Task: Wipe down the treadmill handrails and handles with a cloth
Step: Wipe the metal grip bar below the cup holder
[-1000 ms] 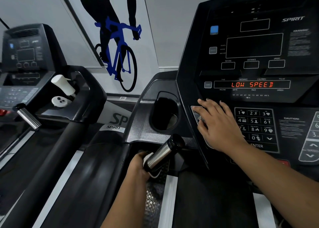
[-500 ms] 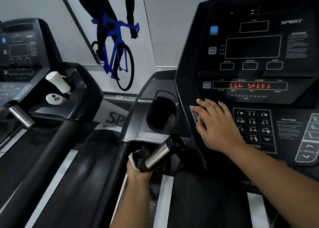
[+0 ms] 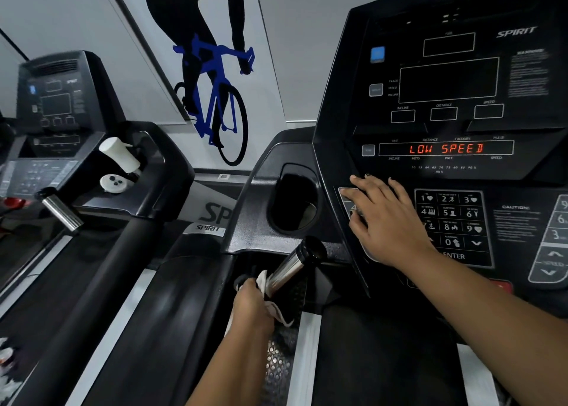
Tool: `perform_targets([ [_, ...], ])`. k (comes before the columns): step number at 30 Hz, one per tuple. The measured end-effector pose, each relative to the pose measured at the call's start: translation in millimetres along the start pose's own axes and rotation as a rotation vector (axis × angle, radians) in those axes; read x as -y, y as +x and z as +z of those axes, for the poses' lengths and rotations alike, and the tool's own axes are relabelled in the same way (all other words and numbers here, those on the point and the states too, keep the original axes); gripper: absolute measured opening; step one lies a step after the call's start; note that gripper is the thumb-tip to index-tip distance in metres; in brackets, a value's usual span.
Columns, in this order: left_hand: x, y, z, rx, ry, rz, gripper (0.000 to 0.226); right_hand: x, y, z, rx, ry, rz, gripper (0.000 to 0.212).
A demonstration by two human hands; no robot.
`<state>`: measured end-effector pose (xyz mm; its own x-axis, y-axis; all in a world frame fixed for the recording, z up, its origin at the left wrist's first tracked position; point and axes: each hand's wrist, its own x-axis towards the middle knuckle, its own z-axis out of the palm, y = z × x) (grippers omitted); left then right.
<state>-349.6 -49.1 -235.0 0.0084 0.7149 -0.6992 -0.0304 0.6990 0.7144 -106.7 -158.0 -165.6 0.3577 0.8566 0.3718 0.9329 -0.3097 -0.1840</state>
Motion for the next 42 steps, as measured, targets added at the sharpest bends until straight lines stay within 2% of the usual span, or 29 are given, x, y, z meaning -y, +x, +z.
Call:
perform_targets([
  [2,10,-18,-6,0.013,0.082,0.109,0.020,0,-1,0,0.002,-0.002,0.002,0.042],
  [5,27,-41,-15,0.103,0.262,0.324,0.035,0,-1,1,0.003,-0.008,-0.005,0.041],
  [6,28,-50,-16,0.115,0.284,0.378,0.032,0,-1,1,0.003,-0.010,-0.003,0.041],
  [10,10,-62,-19,0.196,0.368,0.437,0.024,0,-1,0,-0.002,-0.010,-0.007,0.042],
  [12,-3,-46,-25,0.209,0.586,0.504,0.030,0,-1,0,-0.005,-0.007,-0.007,0.042],
  [16,-34,-32,-19,0.311,0.954,0.469,0.053,0,-1,0,-0.004,-0.014,-0.005,0.042],
  [19,-51,-23,-5,0.313,1.181,0.431,0.063,0,-1,0,-0.002,-0.014,-0.003,0.042],
  [24,-61,-6,2,0.392,1.365,0.340,0.061,-2,-1,0,0.000,0.001,-0.007,0.042],
  [29,-61,-6,5,0.452,1.323,0.359,0.062,-3,-1,-2,-0.007,0.015,-0.011,0.041],
  [32,-57,-6,4,0.437,1.215,0.360,0.080,-2,-1,-2,-0.014,0.026,-0.011,0.040],
  [37,-49,-15,-4,0.495,0.862,0.340,0.065,-2,-1,0,-0.015,0.021,-0.013,0.042],
  [39,-45,-11,-10,0.532,0.891,0.438,0.066,-2,-1,0,-0.014,0.018,-0.012,0.042],
  [42,-48,-5,-17,0.494,1.134,0.588,0.039,-2,-1,-1,-0.013,0.016,-0.009,0.042],
])
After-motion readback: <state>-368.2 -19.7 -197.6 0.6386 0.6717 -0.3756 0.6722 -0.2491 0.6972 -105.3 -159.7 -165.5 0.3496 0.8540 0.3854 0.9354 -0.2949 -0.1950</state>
